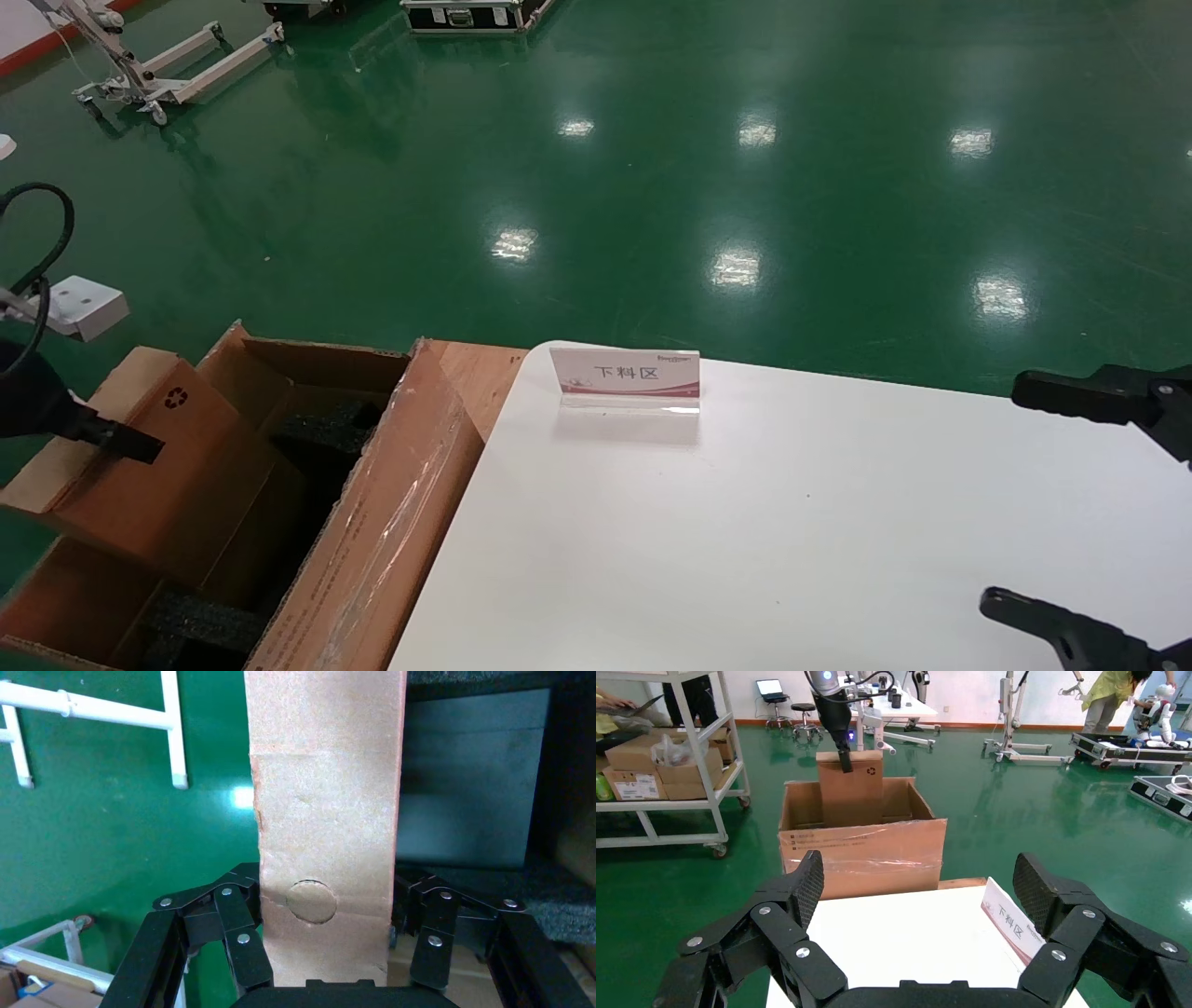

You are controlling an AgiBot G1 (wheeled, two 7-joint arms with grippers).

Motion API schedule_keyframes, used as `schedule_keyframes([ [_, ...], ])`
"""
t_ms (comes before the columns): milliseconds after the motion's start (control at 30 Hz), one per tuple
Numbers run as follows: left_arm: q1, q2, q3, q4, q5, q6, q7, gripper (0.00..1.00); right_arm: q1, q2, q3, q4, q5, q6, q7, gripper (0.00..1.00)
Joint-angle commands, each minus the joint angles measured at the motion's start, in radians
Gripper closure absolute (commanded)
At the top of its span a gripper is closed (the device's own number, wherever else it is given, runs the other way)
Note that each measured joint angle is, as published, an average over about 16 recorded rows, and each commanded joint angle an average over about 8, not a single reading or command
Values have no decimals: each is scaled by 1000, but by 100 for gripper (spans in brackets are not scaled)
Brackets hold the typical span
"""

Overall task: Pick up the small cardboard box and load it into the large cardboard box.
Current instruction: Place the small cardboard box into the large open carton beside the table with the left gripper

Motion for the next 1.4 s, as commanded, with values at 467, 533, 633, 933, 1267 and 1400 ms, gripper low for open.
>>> schedule_keyframes([
  [467,111,72,17,108,-35,-67,-6,100,0,0,-1,0,1,0,0,0],
  [533,126,80,20,119,-39,-71,-8,100,0,0,-1,0,1,0,0,0],
  [633,152,90,24,135,-48,-80,-13,100,0,0,-1,0,1,0,-1,0],
  [933,236,126,30,192,-87,-114,-23,100,0,1,-2,0,1,1,-1,0],
  [1267,322,166,31,280,-132,-140,-2,100,0,1,-2,0,1,1,-1,0],
  [1400,356,181,30,319,-154,-141,7,100,1,1,-2,0,2,1,-1,0],
])
